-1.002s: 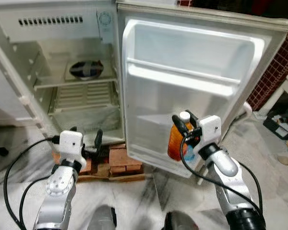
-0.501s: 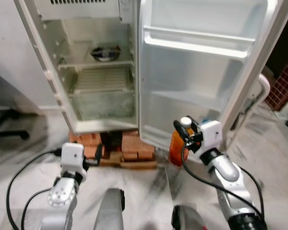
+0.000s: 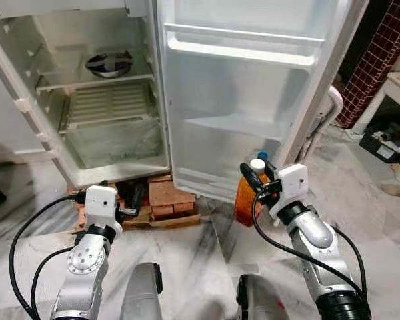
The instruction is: Restocking fridge
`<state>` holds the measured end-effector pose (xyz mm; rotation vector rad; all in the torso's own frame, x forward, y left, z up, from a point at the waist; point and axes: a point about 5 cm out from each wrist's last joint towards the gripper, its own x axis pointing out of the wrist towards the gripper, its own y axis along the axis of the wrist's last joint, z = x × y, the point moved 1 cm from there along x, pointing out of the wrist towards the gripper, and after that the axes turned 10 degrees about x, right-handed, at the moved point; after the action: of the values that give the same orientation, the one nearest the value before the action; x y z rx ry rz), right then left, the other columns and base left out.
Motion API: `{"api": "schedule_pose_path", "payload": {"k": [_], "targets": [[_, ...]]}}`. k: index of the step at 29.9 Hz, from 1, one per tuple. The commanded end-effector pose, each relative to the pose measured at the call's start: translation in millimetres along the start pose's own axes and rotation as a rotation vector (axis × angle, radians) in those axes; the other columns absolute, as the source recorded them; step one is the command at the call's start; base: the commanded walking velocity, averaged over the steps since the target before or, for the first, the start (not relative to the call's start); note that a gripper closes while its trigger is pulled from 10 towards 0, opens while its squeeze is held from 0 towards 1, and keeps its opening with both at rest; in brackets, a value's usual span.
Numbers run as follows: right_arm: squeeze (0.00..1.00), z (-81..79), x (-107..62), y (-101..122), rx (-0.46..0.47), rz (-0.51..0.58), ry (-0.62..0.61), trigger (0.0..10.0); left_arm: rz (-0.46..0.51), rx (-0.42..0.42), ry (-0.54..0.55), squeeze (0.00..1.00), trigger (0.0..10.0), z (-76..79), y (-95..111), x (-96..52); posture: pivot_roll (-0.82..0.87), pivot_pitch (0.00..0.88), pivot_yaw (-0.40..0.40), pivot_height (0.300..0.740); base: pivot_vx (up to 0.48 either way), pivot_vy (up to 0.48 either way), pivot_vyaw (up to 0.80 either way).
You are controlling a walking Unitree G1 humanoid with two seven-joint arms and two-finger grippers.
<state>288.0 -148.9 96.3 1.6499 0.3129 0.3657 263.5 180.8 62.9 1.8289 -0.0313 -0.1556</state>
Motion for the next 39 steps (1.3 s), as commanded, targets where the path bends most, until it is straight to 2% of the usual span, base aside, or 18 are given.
{"api": "schedule_pose_path", "payload": {"k": [1,13,28,39], "targets": [[0.00,-6.7,5.8,11.2,-0.015,0.054,0.039,10.0,0.005,0.012,0.003,0.00,10.0,-2.4,0.8,0.8,0.03,0.000,-0.024,0.630,0.341,0.000,0.56],[0.00,-6.8,6.2,11.3,-0.023,0.055,0.047,10.0,-0.001,0.014,-0.007,0.00,10.0,0.5,-1.4,1.2,0.03,0.000,-0.025,0.630,0.340,0.000,0.60],[0.00,-1.5,7.6,12.2,-0.033,0.058,0.013,10.0,-0.005,0.013,-0.020,0.00,10.0,2.9,-2.6,3.2,0.03,0.000,-0.027,0.630,0.323,0.000,0.00],[0.00,0.8,8.0,10.8,-0.041,0.048,0.003,10.0,-0.009,0.012,-0.021,0.00,10.0,5.3,-3.2,3.9,0.03,0.000,-0.031,0.630,0.000,0.000,0.00]]}}
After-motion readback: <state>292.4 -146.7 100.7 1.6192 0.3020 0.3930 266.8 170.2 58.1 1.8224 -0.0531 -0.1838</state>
